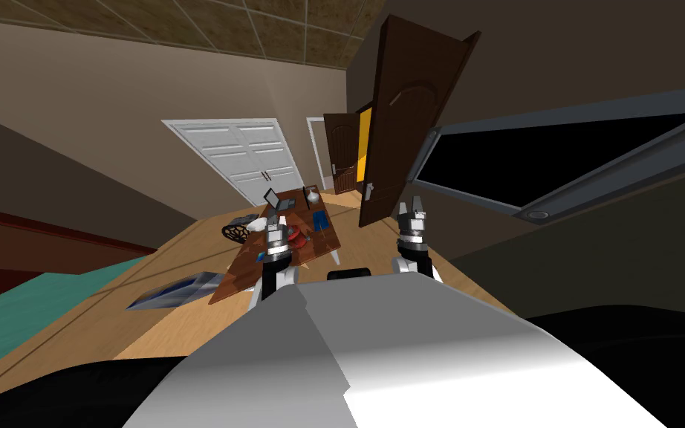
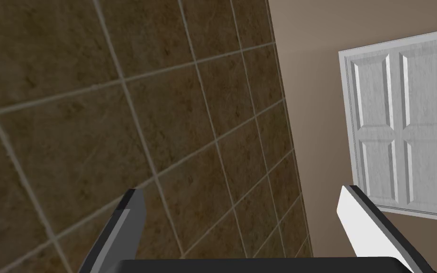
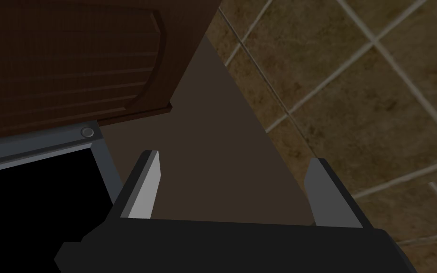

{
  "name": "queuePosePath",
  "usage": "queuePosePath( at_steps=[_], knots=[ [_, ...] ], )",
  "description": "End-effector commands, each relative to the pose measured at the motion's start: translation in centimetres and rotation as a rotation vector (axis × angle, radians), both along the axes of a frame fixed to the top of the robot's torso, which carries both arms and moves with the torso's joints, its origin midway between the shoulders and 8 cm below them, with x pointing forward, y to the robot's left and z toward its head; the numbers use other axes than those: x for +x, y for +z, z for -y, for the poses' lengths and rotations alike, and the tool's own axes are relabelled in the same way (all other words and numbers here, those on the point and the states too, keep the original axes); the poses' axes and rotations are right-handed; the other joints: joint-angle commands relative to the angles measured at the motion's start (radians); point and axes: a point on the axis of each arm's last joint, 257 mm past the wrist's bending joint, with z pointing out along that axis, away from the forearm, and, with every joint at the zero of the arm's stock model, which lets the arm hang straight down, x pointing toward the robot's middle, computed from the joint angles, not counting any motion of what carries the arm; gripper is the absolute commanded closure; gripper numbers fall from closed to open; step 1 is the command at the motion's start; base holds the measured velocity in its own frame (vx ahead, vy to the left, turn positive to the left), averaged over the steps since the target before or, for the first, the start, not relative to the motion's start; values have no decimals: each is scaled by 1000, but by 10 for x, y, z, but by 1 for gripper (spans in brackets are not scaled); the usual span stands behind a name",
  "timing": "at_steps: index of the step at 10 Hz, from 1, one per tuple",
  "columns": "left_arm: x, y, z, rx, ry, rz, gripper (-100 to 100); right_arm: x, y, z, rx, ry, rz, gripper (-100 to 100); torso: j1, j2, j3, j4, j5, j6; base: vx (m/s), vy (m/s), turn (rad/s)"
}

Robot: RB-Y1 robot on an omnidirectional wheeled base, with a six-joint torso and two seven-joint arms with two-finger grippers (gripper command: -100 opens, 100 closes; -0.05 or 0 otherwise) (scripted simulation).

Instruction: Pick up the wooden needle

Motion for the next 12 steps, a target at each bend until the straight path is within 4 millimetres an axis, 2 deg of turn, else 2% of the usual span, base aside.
queuePosePath(
  at_steps=[1,2,9,10,12],
  knots=[
    [6,-15,0,18,-9,-48,-100,0,0,0,0,0,0,0,0,0,0,0,0,0,-17,-34,-13],
    [8,-22,-1,26,-12,-72,-100,0,0,0,0,0,0,0,-2,1,0,0,0,0,-22,-61,-14],
    [26,-127,-20,112,-21,-394,-100,0,0,0,0,0,0,0,-7,-1,-1,0,-1,0,12,-108,-47],
    [26,-127,-20,112,-21,-394,-100,0,0,0,0,0,0,0,-8,-2,-1,0,-2,0,26,-75,-10],
    [24,-164,-31,140,-12,-501,-100,0,0,0,0,0,0,0,-4,-1,-1,0,-1,0,25,-65,-57]
  ],
)
